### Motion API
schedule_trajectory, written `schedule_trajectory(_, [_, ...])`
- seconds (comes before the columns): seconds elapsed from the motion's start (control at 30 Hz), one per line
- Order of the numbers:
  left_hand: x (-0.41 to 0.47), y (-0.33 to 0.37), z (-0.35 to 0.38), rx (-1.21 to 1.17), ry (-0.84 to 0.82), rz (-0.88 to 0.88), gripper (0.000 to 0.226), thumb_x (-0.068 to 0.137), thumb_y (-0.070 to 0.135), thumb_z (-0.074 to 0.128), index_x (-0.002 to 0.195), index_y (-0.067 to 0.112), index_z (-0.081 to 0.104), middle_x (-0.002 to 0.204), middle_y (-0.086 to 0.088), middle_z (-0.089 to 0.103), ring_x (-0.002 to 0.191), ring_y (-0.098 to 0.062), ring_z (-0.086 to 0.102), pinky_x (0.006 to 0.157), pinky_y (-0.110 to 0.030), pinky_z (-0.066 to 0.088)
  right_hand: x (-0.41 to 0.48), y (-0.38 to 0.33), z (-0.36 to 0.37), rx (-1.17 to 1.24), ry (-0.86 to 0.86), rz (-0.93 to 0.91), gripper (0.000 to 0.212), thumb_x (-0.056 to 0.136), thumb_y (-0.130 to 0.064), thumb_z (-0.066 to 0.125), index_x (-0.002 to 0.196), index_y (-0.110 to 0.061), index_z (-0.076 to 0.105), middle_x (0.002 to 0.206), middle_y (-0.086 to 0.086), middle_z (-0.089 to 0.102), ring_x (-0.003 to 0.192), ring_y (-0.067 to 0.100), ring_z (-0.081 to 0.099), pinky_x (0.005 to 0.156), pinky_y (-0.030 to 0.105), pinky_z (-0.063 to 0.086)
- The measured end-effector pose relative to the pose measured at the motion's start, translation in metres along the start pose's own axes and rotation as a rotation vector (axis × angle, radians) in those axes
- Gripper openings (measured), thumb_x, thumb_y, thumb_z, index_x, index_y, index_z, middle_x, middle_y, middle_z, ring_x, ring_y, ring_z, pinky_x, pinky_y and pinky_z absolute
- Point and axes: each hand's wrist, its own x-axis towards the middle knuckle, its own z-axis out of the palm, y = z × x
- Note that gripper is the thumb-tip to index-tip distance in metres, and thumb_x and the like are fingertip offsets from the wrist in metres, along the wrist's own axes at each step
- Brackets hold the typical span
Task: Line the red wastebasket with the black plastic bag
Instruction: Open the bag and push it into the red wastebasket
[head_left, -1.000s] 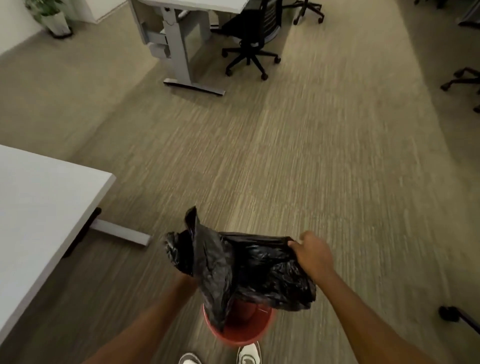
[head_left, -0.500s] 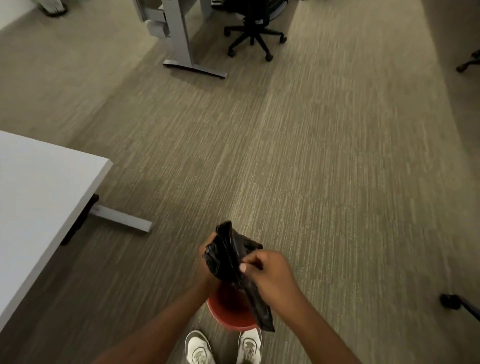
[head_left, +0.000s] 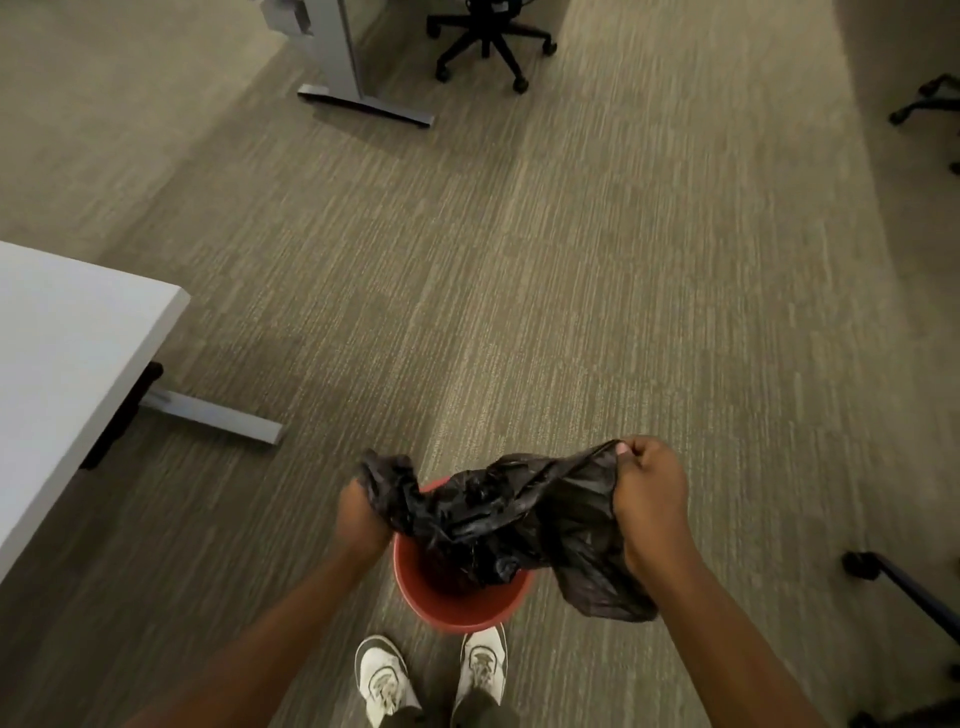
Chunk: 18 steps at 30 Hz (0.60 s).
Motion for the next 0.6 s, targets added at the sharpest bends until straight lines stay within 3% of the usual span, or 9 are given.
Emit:
schedule_trajectory(0.07, [0.004,-0.015,-0.009,-0.005,0.003,0.012,0.021,0.083,0.013,0.047,0.072,0.003,0.063,0.067,-0.013,0.064,0.062,-0.019,0.063,0.057,-0.039,0.052,0.003,0.003,-0.005,-0.025,0.026,-0.016,0.019,0.095,-0.016,0.044,0.087,-0.009,0.06,0.082,0.013,0.065,0.078,0.03,0.063,0.07,0.041,0.052])
schedule_trajectory(0.17, [0.008,-0.027,-0.023,-0.166,0.058,-0.085,0.033,0.092,-0.003,0.043,0.072,0.011,0.065,0.073,-0.015,0.069,0.06,-0.012,0.064,0.056,-0.031,0.049,-0.001,0.004,-0.004,-0.045,-0.029,-0.046,0.018,0.094,-0.018,0.045,0.083,-0.013,0.058,0.078,0.011,0.064,0.072,0.029,0.061,0.066,0.042,0.051])
schedule_trajectory(0.23, [0.006,-0.029,-0.03,-0.266,0.143,-0.281,0.035,0.1,0.019,0.033,0.091,0.011,0.067,0.1,-0.018,0.07,0.08,-0.019,0.066,0.069,-0.037,0.05,-0.007,0.006,0.002,-0.057,-0.049,-0.052,0.017,0.093,-0.018,0.045,0.083,-0.014,0.058,0.077,0.009,0.064,0.069,0.026,0.061,0.063,0.04,0.05])
schedule_trajectory(0.3, [-0.001,-0.025,-0.031,-0.228,0.241,-0.428,0.058,0.098,0.051,0.02,0.122,0.009,0.052,0.131,-0.017,0.053,0.115,-0.03,0.054,0.096,-0.051,0.044,-0.015,0.014,0.008,-0.065,-0.066,-0.048,0.016,0.093,-0.019,0.045,0.083,-0.015,0.057,0.075,0.006,0.062,0.067,0.023,0.059,0.061,0.038,0.048])
schedule_trajectory(0.33, [-0.009,-0.02,-0.028,-0.191,0.341,-0.438,0.064,0.094,0.059,0.018,0.119,0.009,0.049,0.126,-0.017,0.052,0.115,-0.031,0.05,0.1,-0.055,0.041,-0.021,0.018,0.012,-0.062,-0.074,-0.047,0.016,0.094,-0.02,0.045,0.083,-0.016,0.056,0.074,0.006,0.061,0.067,0.023,0.059,0.061,0.038,0.048])
schedule_trajectory(0.4, [-0.031,-0.003,-0.015,-0.12,0.535,-0.388,0.064,0.081,0.07,0.022,0.094,0.012,0.048,0.098,-0.017,0.052,0.09,-0.029,0.05,0.087,-0.054,0.047,-0.033,0.029,0.021,-0.021,-0.091,-0.03,0.015,0.094,-0.02,0.045,0.084,-0.017,0.054,0.078,0.007,0.062,0.072,0.024,0.062,0.064,0.039,0.052])
schedule_trajectory(0.43, [-0.043,0.003,-0.005,-0.083,0.548,-0.414,0.068,0.077,0.072,0.026,0.097,0.011,0.048,0.097,-0.02,0.053,0.087,-0.029,0.05,0.082,-0.054,0.048,-0.039,0.035,0.026,0.017,-0.101,-0.008,0.014,0.095,-0.019,0.045,0.084,-0.016,0.054,0.08,0.009,0.063,0.075,0.025,0.064,0.066,0.041,0.054])
schedule_trajectory(0.5, [-0.063,0.001,0.024,-0.11,0.388,-0.659,0.083,0.079,0.072,0.037,0.126,0.004,0.04,0.125,-0.026,0.052,0.105,-0.038,0.055,0.085,-0.052,0.051,-0.05,0.047,0.034,0.096,-0.132,0.044,0.015,0.095,-0.019,0.044,0.086,-0.016,0.055,0.086,0.014,0.065,0.081,0.03,0.065,0.072,0.047,0.057])
schedule_trajectory(0.6, [-0.075,-0.005,0.063,-0.627,-0.074,-0.975,0.081,0.079,0.066,0.052,0.134,0.008,0.045,0.134,-0.023,0.054,0.114,-0.042,0.056,0.089,-0.054,0.052,-0.064,0.061,0.044,0.173,-0.171,0.072,0.018,0.096,-0.018,0.043,0.084,-0.021,0.055,0.089,0.018,0.064,0.084,0.035,0.063,0.076,0.052,0.054])
